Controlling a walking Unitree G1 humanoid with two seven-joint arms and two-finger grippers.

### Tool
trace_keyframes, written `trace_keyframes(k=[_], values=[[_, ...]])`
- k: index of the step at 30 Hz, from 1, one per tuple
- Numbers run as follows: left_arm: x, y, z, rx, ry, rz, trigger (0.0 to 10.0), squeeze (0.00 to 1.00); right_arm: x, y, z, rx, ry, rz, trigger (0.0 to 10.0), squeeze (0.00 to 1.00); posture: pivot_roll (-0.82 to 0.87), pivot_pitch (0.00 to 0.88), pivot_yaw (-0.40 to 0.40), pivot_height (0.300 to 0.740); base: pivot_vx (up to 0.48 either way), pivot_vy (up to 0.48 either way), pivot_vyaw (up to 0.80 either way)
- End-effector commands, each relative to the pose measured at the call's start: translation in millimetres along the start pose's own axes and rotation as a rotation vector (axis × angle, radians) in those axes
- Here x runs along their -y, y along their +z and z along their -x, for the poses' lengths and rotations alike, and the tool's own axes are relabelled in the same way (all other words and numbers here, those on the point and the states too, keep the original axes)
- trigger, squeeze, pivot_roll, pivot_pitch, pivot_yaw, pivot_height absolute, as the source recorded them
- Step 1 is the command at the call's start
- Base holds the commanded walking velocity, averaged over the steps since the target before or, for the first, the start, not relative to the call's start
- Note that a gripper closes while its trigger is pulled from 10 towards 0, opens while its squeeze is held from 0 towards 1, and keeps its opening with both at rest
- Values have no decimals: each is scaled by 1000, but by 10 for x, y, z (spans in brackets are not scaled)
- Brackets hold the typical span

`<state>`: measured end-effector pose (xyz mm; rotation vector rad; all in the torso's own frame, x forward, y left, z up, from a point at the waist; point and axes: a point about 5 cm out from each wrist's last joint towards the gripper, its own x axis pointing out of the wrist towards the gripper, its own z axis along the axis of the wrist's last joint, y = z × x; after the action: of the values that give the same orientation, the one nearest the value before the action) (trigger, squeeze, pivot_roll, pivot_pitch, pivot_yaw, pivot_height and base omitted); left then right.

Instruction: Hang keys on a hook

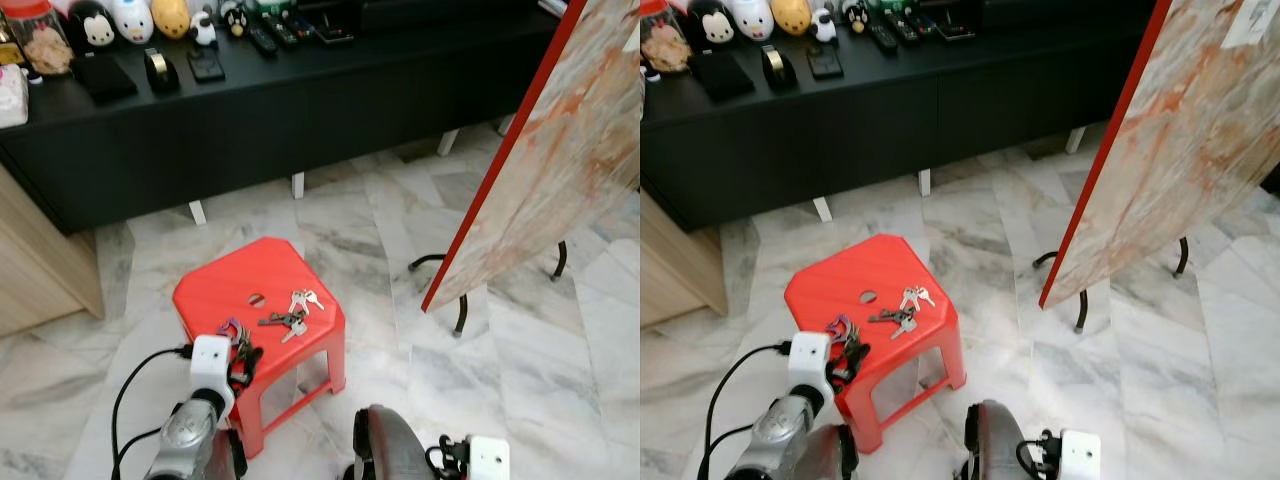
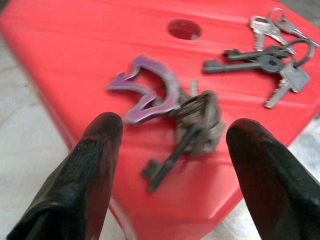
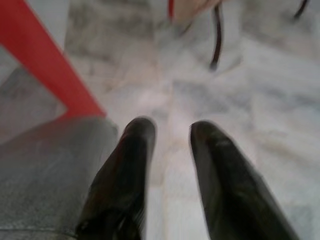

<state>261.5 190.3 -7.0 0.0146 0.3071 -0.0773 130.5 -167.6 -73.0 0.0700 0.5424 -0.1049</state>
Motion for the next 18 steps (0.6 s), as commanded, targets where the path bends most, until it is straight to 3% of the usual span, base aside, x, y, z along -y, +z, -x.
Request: trace_keyframes(k=[1,8,11,12,13,15,18], values=[[-29,-30,47,7,6,4,10000,0,-189,-426,326,-164,59,-14,10000,0,-95,154,-94,620,0,0,0],[-110,-76,122,11,22,-3,10000,0,9,-723,655,-279,41,-9,10000,0,-86,156,-99,620,0,0,0],[-111,-75,122,11,22,-3,10000,0,21,-750,686,-294,38,-8,10000,0,-86,156,-99,620,0,0,0],[-95,-61,112,17,18,0,5176,0,-5,-796,762,-303,38,-7,10000,0,-89,154,-99,620,0,0,0],[-84,-51,104,21,15,3,4431,0,-26,-827,817,-308,38,-7,10000,0,-89,154,-99,620,0,0,0],[-61,-31,88,29,9,7,4510,0,-70,-871,908,-312,39,-7,10000,0,-89,154,-98,620,0,0,0],[-39,0,70,43,0,15,4431,0,0,-723,632,-289,36,-7,10000,0,-93,153,-98,620,0,0,0]])
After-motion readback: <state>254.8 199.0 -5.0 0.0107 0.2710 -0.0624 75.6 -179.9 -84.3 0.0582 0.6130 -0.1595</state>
